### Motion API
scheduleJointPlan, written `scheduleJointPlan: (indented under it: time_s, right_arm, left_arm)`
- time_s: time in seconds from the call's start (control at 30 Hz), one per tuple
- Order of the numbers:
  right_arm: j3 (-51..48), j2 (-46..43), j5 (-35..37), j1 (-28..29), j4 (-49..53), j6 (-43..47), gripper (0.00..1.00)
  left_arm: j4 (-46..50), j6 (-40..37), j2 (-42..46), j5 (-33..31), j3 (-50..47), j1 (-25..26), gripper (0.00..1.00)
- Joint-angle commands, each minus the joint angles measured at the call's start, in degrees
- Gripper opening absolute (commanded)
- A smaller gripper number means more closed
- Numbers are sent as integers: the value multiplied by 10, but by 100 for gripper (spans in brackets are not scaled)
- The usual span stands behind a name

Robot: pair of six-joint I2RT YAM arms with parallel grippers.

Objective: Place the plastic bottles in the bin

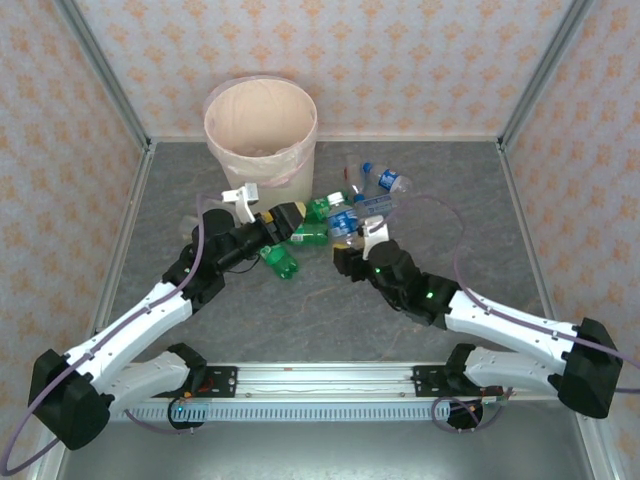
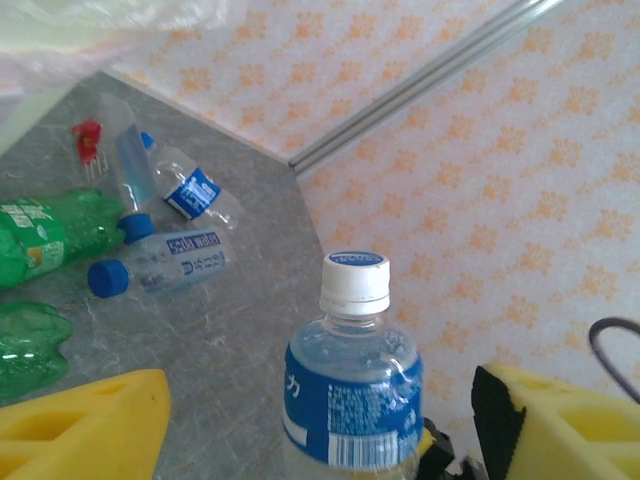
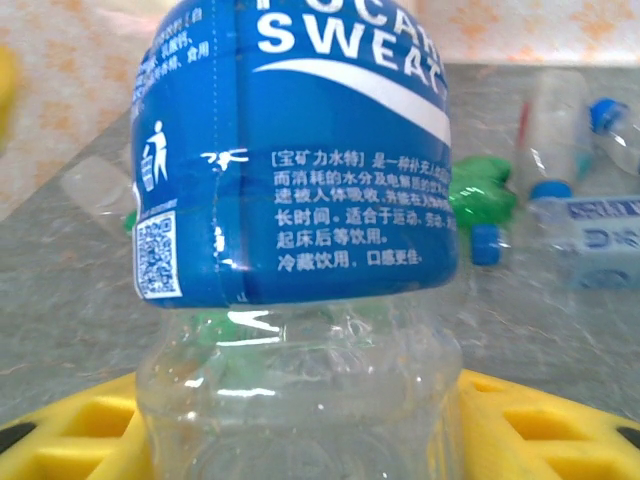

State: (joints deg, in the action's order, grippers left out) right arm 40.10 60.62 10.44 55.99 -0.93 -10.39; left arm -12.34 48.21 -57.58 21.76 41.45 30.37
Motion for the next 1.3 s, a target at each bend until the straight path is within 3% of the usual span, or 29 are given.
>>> scheduleJointPlan:
  time_s: [0.0,0.3,0.5,0.7,0.87,0.97,1.17,1.27]
  right_arm:
    - [32,18,61,41,-14,33,53]
    - [63,68,98,117,-30,48,53]
    - [60,63,95,124,-39,50,53]
    - [58,60,90,129,-40,53,53]
    - [50,57,93,131,-45,50,54]
    - [41,49,106,131,-50,46,61]
    - [7,8,135,131,-65,29,100]
    - [-11,-24,144,131,-69,22,100]
  left_arm:
    - [-33,1,-10,32,23,7,77]
    - [-23,-7,-18,19,25,10,73]
    - [-17,-12,-23,17,22,10,64]
    - [-21,-13,-20,16,22,10,42]
    - [-21,-10,-22,16,23,10,32]
    - [-14,-9,-22,12,30,10,29]
    - [30,-27,-18,-17,74,10,27]
    - [65,-44,-17,-40,105,10,27]
